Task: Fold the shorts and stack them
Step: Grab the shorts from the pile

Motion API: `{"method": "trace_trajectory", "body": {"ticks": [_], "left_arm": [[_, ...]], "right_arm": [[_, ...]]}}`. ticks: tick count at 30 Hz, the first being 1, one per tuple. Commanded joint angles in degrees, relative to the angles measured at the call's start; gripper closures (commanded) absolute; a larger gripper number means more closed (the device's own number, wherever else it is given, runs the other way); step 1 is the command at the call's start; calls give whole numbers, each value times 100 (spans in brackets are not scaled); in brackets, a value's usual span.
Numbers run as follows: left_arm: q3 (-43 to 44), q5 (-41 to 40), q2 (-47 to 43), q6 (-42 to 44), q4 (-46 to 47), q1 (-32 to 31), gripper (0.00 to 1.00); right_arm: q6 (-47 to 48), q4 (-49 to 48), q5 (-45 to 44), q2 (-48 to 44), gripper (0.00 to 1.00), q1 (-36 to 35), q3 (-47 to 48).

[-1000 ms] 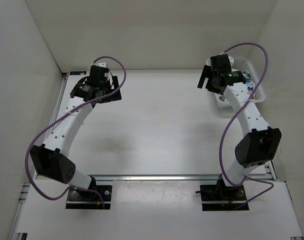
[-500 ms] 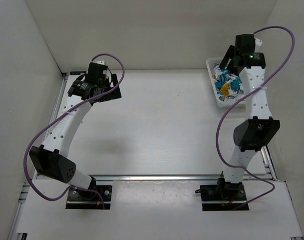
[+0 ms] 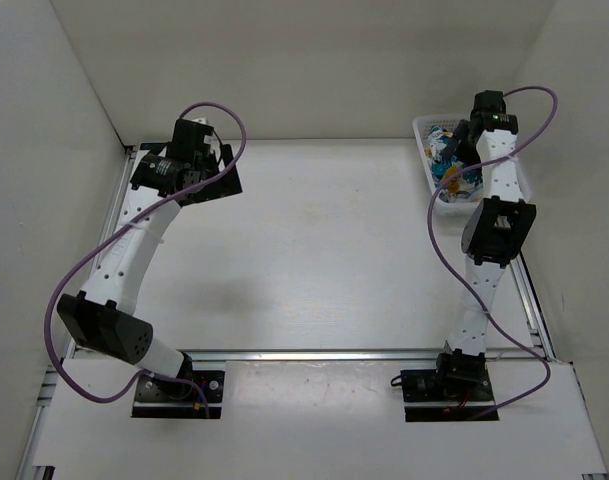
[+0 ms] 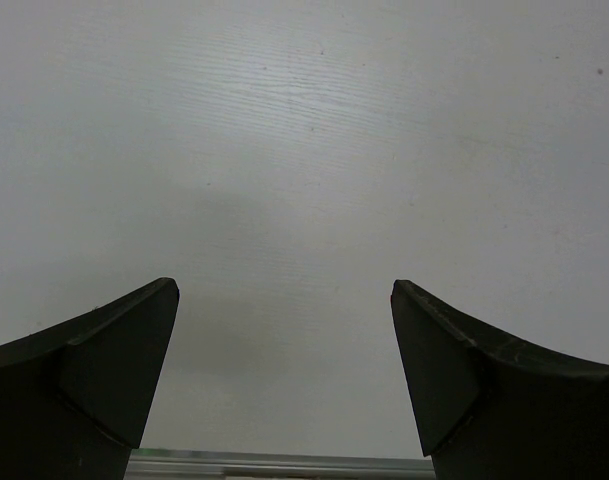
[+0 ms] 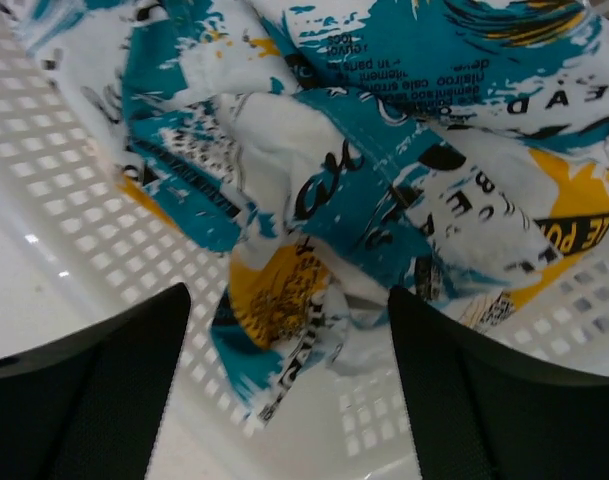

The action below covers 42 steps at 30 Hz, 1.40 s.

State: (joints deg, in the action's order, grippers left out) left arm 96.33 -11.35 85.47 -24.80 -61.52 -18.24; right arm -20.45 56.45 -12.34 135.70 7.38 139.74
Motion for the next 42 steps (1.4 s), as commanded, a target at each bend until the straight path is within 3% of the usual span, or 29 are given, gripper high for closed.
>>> {"method": "trace_trajectory", "body": {"ticks": [1, 2, 5, 6, 9, 17, 19, 20, 22, 26, 30, 34, 37, 38, 39, 41, 42], "left_arm": [[359, -191, 5, -52, -256, -22, 0], [360, -261, 5, -52, -308, -22, 0], [429, -332, 5, -52, -308, -22, 0], [508, -393, 5, -52, -361, -22, 0], [710, -534, 110, 1, -422, -22, 0], [1132, -587, 233, 115, -475, -22, 0], [1194, -535, 286, 168, -475, -22, 0], [1195, -534, 286, 168, -475, -22, 0], [1125, -534, 164, 168, -475, -22, 0], [993, -534, 110, 221, -475, -22, 0], [782, -587, 57, 221, -475, -22, 0], [782, -587, 189, 221, -475, -22, 0], [782, -639, 251, 221, -475, -22, 0], [782, -640, 312, 221, -475, -22, 0], [782, -640, 312, 221, -475, -22, 0], [861, -692, 391, 273, -528, -22, 0], [939, -693, 444, 274, -580, -22, 0]], "right_arm": [[-3, -457, 109, 0, 23, 185, 290], [-3, -529, 109, 79, 40, 185, 230], [-55, -582, 196, 150, 73, 238, 413], [-56, -652, 266, 150, 76, 238, 413], [6, -775, 407, 72, 100, 238, 413], [23, -1118, 724, -1185, 100, 115, -262], [23, -1118, 724, -1256, 44, 115, -316], [23, -1118, 724, -1256, 28, 115, -316], [23, -926, 602, -932, 9, 115, -142], [23, -731, 469, -448, 1, 115, 71], [-30, -731, 145, 16, 3, 115, 229], [23, -863, 21, 500, 15, 115, 615], [23, -924, -32, 704, 30, 115, 739], [-29, -925, -32, 756, 59, 115, 739], [-29, -925, -32, 756, 75, 115, 739], [-257, -925, -85, 372, 98, 115, 616], [-258, -925, -85, 196, 100, 115, 494]]}}
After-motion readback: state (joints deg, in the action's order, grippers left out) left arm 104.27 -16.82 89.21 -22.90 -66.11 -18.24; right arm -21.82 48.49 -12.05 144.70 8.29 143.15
